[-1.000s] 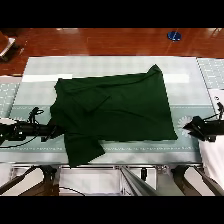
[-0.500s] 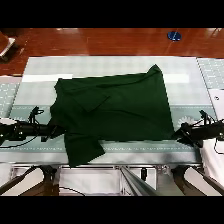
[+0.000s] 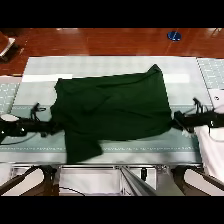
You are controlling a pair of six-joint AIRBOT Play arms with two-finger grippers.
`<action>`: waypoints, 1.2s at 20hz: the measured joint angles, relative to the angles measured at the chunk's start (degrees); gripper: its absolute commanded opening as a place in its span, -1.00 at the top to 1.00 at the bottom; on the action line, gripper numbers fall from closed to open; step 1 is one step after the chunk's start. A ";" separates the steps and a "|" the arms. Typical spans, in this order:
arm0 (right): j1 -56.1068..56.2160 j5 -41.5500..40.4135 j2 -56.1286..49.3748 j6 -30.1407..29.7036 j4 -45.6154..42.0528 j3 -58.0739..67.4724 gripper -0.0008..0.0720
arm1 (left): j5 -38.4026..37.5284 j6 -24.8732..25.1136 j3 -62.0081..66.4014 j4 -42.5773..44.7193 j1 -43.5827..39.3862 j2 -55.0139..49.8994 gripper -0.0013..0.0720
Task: Fold the shirts.
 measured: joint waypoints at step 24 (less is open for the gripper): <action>7.74 14.27 29.24 7.85 -13.05 71.25 0.92 | -2.36 -10.12 64.26 20.33 0.55 43.67 0.92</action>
